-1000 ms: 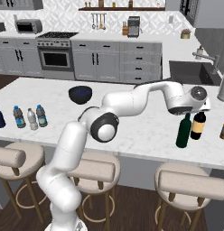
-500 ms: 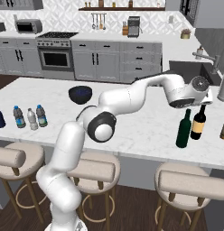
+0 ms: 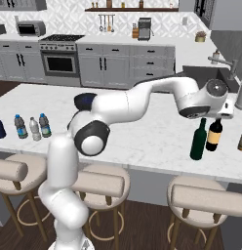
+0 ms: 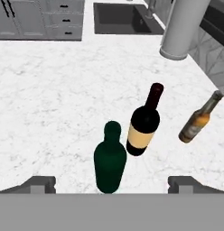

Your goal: Move the plastic bottles in the middle to the plastics group, and the glass bottles in the middle to the glass group.

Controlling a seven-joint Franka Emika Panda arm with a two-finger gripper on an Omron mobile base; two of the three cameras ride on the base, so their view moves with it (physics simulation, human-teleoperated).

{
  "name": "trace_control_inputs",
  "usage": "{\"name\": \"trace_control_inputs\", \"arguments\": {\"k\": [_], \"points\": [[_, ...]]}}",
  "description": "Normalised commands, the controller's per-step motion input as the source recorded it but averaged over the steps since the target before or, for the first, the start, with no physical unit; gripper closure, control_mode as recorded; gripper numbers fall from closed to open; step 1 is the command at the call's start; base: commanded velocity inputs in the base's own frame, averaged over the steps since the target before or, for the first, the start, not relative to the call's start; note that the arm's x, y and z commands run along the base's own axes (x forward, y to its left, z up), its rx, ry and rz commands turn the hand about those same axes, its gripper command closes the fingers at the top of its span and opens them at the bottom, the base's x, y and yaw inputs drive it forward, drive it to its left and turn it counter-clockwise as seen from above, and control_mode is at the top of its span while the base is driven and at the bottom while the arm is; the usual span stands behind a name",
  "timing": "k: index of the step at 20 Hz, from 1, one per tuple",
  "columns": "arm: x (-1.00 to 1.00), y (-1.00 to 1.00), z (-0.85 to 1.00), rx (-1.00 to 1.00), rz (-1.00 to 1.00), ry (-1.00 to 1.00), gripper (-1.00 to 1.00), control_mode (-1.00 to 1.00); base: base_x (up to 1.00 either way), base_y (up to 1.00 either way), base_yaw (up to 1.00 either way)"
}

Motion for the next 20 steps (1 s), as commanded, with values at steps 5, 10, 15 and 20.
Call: {"name": "trace_control_inputs", "arguments": {"k": [5, 10, 15, 20], "points": [[-0.70, 0.82, -0.28, 0.00, -0.26, 0.04, -1.00, -1.00, 0.00, 0.00, 0.00], [-0.57, 0.94, -0.38, 0.02, -0.16, 0.17, -1.00, -1.00, 0.00, 0.00, 0.00], [-0.49, 0.90, -0.16, 0.12, -0.12, 0.26, -1.00, -1.00, 0.00, 0.00, 0.00], [-0.47, 0.87, -0.05, 0.17, -0.11, 0.19, -1.00, -1.00, 0.00, 0.00, 0.00]]}}
